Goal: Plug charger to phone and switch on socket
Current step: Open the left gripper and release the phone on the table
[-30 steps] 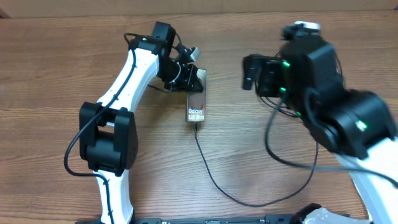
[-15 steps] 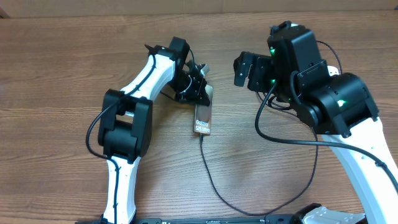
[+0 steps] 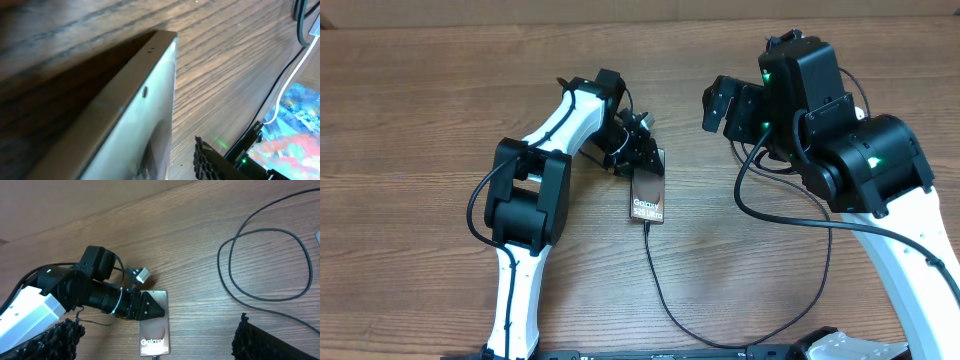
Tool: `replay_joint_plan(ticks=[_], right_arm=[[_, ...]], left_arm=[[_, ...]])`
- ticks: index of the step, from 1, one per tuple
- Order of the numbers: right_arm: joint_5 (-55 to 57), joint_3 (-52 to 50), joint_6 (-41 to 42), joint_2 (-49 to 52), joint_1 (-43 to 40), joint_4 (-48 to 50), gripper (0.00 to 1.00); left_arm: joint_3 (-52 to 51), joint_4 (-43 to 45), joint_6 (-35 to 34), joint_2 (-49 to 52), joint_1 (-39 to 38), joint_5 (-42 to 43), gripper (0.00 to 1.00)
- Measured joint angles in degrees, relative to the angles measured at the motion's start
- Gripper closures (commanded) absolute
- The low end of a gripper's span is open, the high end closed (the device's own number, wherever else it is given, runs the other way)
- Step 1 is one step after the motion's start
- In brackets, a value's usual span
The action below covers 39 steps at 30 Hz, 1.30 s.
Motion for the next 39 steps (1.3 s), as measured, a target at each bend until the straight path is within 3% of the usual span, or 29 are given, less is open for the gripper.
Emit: replay_joint_plan(ticks=[1, 2, 3, 39], right_arm=[[0.0, 0.0, 0.0, 0.0, 0.0, 0.0, 0.00], [0.0, 0.0, 0.0, 0.0, 0.0, 0.1, 0.00], [0.0, 0.0, 0.0, 0.0, 0.0, 0.2, 0.00], [0.0, 0.0, 0.2, 0.0, 0.0, 0.5, 0.00]], left_arm=[[0.1, -0.2, 0.0, 0.0, 0.0, -0.1, 0.27], [0.4, -0.6, -0.2, 0.0, 0.0, 0.0, 0.06], [0.4, -0.9, 0.0, -0.2, -0.1, 0.1, 0.00], [1.2, -2.7, -0.4, -2.8, -0.5, -9.7, 0.00]])
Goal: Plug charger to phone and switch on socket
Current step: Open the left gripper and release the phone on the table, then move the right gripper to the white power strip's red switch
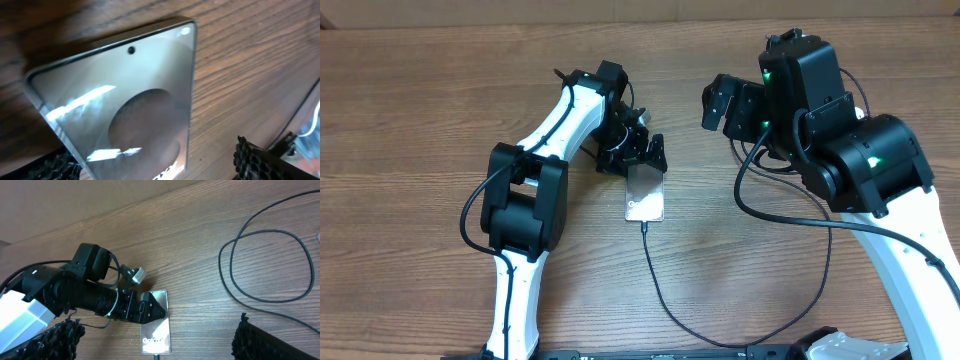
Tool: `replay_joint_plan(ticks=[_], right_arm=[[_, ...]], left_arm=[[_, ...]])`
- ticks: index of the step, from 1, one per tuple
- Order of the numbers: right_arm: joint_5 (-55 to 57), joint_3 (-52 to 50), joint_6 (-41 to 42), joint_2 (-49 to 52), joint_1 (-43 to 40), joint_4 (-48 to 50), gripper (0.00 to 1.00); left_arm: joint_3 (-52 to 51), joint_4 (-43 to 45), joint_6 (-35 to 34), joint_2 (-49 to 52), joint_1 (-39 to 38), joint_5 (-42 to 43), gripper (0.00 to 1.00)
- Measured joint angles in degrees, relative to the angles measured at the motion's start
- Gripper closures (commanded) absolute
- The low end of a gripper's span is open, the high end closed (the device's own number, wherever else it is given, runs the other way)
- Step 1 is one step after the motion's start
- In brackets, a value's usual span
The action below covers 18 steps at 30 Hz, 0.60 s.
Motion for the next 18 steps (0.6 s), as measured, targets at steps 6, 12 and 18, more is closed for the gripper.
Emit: replay_joint_plan(ticks=[6, 12, 18], right_arm=[[0.7, 0.0, 0.0, 0.0, 0.0, 0.7, 0.00], [5.5, 0.0, 1.0, 0.2, -0.5, -0.4, 0.45], [7.5, 0.0, 5.6, 0.5, -8.5, -5.2, 0.81]], left_arm=[[0.3, 0.0, 0.0, -0.3, 0.0, -3.8, 0.00], [0.7, -0.4, 0.1, -0.6, 0.0, -10.7, 0.00], [1.7, -7.4, 3.5, -0.3, 0.6, -18.4, 0.00]])
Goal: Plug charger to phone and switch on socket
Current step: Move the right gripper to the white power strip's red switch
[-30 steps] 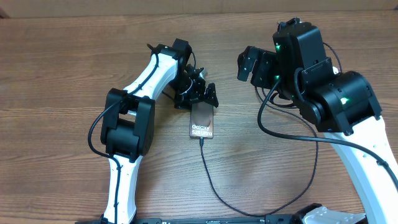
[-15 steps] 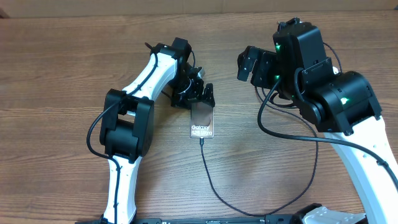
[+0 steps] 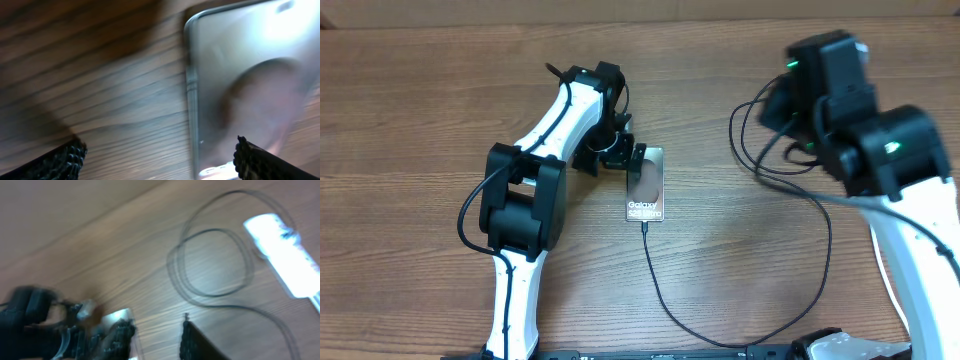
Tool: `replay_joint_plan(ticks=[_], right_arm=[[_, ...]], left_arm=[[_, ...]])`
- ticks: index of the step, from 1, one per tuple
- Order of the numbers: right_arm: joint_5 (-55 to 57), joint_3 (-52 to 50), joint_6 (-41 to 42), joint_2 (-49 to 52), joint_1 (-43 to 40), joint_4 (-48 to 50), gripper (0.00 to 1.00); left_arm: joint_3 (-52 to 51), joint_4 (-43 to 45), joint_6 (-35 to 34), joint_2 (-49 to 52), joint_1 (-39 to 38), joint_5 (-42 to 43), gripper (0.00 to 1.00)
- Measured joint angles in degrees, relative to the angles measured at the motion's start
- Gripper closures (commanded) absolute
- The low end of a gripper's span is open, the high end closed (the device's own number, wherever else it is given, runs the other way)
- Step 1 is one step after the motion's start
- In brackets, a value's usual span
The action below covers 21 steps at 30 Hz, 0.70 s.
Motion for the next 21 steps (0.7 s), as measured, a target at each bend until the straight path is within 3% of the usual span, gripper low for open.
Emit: replay_joint_plan(ticks=[4, 9, 16, 21], right_arm=[[0.0, 0.0, 1.3, 0.0, -11.1, -2.4, 0.93], [0.0, 0.0, 1.7, 0.3, -20.7, -2.5, 0.96], [-1.5, 0.0, 1.5, 5.7, -33.7, -0.8, 0.96], [-7.7, 0.0, 0.8, 14.9, -40.5, 1.5, 0.96]], left_arm=[[2.1, -1.1, 1.8, 0.0, 1.2, -2.6, 0.00], [6.2, 1.9, 1.9, -5.7, 2.3, -3.9, 0.00], [10.2, 8.2, 1.9, -29.7, 2.5, -8.1, 0.00], [11.2, 5.8, 1.9, -43.6, 2.5, -15.4, 0.00]])
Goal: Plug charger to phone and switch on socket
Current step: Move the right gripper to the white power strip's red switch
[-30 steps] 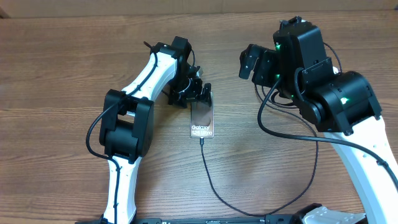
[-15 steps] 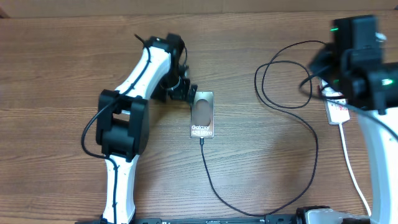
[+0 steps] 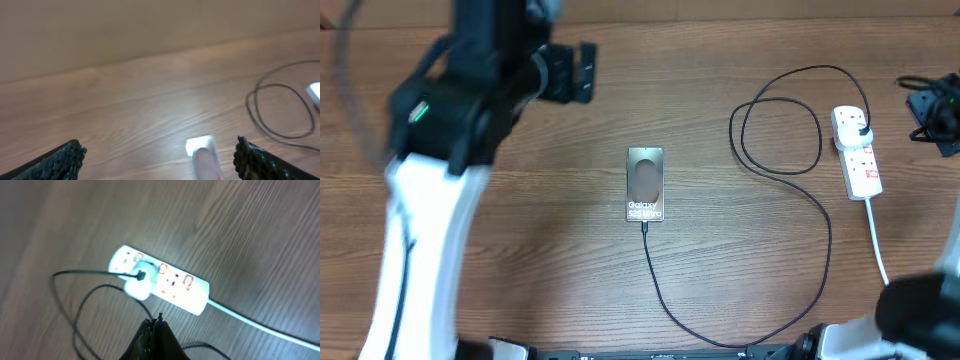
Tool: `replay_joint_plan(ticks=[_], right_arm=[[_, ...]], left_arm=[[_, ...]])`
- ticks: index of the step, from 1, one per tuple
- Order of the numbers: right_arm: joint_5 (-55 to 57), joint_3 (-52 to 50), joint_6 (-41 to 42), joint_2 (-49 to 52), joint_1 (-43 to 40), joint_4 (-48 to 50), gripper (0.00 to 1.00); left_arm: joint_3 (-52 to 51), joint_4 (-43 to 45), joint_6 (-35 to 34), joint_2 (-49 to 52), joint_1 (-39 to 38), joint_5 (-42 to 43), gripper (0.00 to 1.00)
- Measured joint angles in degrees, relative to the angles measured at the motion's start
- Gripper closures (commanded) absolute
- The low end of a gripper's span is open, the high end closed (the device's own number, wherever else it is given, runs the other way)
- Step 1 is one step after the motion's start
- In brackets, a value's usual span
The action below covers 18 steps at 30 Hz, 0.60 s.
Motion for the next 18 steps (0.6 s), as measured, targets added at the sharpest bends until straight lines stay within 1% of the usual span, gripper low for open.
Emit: replay_joint_plan(ticks=[4, 10, 14, 18], right_arm=[[-3.8, 0.0, -1.1, 7.6, -2.2, 2.5, 0.96], [-6.0, 0.0, -1.9, 16.1, -2.3, 5.7, 0.96], [-6.3, 0.0, -1.9, 19.5, -2.3, 5.8, 0.96], [-6.5, 0.0, -2.0, 22.2, -2.3, 6.1, 0.96]], left_arm=[[0.0, -5.6, 0.0, -6.9, 0.0, -5.3, 0.00], [0.0, -17.8, 0.0, -12.9, 0.0, -10.1, 0.00], [0.0, -23.4, 0.0, -14.3, 0.0, -10.3, 0.00], [0.0, -25.2, 0.0, -13.8, 0.0, -10.3, 0.00]])
